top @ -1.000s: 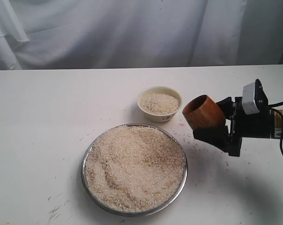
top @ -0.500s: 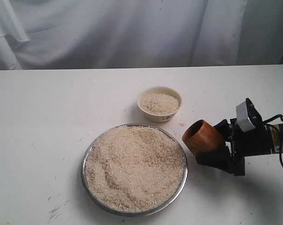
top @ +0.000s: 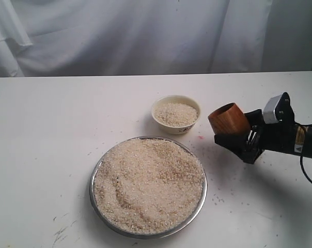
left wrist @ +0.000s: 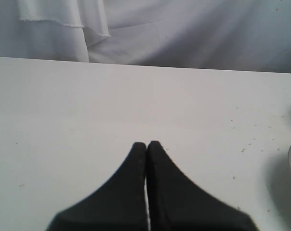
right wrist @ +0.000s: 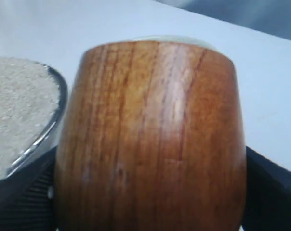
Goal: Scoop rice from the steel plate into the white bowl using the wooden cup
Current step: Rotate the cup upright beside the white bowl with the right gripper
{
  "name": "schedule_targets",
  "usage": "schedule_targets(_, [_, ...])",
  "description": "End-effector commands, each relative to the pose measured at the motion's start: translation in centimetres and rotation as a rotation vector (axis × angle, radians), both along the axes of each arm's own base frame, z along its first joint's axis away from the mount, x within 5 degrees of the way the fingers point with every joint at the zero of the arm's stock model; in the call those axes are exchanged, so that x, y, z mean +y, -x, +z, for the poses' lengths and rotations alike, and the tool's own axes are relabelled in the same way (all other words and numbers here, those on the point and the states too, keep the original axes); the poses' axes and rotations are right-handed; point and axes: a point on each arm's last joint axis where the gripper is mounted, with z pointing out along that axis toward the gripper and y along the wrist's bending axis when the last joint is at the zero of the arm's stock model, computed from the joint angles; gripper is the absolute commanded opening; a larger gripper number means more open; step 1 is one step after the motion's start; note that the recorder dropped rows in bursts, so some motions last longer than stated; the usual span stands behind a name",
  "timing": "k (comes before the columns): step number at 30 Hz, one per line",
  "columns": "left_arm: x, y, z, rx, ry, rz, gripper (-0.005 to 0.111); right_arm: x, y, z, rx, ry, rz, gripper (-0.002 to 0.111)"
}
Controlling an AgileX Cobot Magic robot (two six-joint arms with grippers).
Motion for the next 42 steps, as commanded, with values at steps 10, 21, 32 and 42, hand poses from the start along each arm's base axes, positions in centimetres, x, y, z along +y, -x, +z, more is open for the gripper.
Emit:
schedule_targets(10, [0.0, 0.0, 0.0, -0.012, -0.002, -0.003, 0.000, 0.8, -1.3, -3.3, -0.012, -0.078, -0.027, 0.000])
schedule_targets(21, [0.0, 0.0, 0.0, -0.012, -0.002, -0.003, 0.000, 0.9, -1.6, -3.2, -0.036, -0.078, -0.054, 0.000])
schedule_targets(32, [0.0, 0.0, 0.0, -0.012, -0.002, -0.003, 0.000, 1.5, -1.7, -3.1, -0.039, -0.085, -0.065, 0.007])
schedule_targets(42, [0.0, 0.0, 0.0, -0.012, -0.002, -0.003, 0.000, 1.5, -1.7, -3.1, -0.042, -0.086, -0.072, 0.044])
